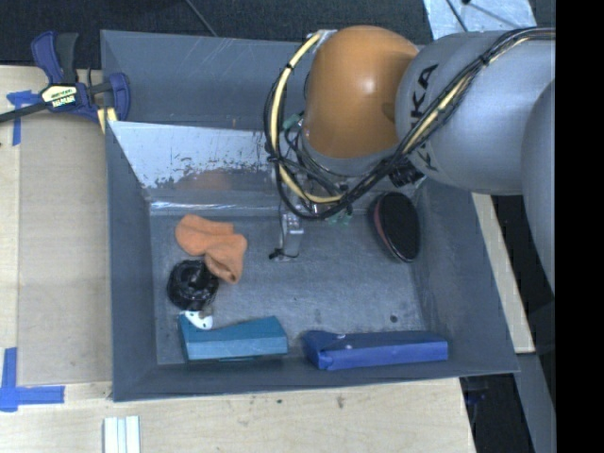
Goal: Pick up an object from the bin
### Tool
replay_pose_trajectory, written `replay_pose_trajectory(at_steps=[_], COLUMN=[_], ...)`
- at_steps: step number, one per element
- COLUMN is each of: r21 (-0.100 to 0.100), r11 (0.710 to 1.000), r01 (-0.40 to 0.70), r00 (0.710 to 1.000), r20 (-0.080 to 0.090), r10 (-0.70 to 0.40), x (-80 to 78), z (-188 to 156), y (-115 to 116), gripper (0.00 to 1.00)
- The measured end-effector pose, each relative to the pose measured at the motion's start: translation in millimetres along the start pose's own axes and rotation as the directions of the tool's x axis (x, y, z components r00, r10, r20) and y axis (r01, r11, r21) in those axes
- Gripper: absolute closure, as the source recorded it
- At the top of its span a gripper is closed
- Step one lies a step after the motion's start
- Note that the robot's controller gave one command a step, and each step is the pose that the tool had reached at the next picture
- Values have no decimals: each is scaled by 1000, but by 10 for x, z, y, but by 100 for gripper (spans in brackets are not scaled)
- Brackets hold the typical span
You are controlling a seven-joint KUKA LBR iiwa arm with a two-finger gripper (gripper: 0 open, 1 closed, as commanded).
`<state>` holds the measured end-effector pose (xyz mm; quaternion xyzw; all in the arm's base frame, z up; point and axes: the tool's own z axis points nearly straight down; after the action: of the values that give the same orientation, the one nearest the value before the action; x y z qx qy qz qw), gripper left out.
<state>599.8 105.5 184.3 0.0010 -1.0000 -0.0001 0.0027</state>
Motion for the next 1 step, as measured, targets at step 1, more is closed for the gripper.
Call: replay_pose_trajectory(at_steps=[1], r21=[-1], r11=[1000], r01=[-2], r00=[1000], r20=[9], r10=[2], x=[-18], z=[-51], y=[-6], gripper=[0])
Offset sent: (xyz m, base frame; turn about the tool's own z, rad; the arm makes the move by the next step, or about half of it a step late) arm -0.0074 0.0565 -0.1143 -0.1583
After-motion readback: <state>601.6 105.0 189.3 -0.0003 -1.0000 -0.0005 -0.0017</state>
